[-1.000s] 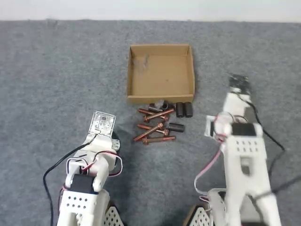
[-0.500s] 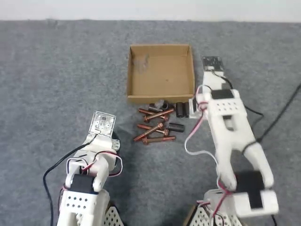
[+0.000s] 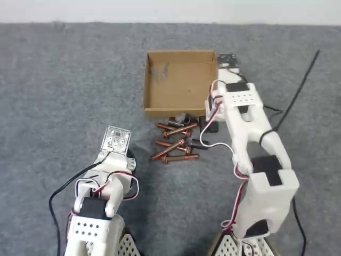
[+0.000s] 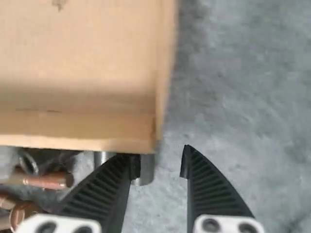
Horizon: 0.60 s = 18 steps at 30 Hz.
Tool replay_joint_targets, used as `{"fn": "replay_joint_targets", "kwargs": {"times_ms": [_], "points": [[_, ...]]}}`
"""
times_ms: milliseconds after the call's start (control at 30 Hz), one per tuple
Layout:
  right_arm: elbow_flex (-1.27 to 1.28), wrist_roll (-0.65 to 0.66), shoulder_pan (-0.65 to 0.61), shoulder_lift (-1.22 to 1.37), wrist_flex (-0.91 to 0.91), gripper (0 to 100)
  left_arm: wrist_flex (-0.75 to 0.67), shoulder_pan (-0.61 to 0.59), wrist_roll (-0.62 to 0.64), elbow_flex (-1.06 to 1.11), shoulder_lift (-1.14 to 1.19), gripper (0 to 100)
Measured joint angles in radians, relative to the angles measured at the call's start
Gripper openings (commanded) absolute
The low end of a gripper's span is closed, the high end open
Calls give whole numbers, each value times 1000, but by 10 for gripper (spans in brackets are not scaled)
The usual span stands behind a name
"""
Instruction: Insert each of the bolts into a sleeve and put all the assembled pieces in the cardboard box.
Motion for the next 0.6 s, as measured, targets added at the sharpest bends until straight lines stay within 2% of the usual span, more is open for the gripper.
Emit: {"fn": "replay_joint_targets", "kwargs": {"times_ms": [200,600], "points": [[-9,15,-25,51,0,119,0,0,0,0,0,12],[-11,129,-25,77,12,119,0,0,0,0,0,12]]}}
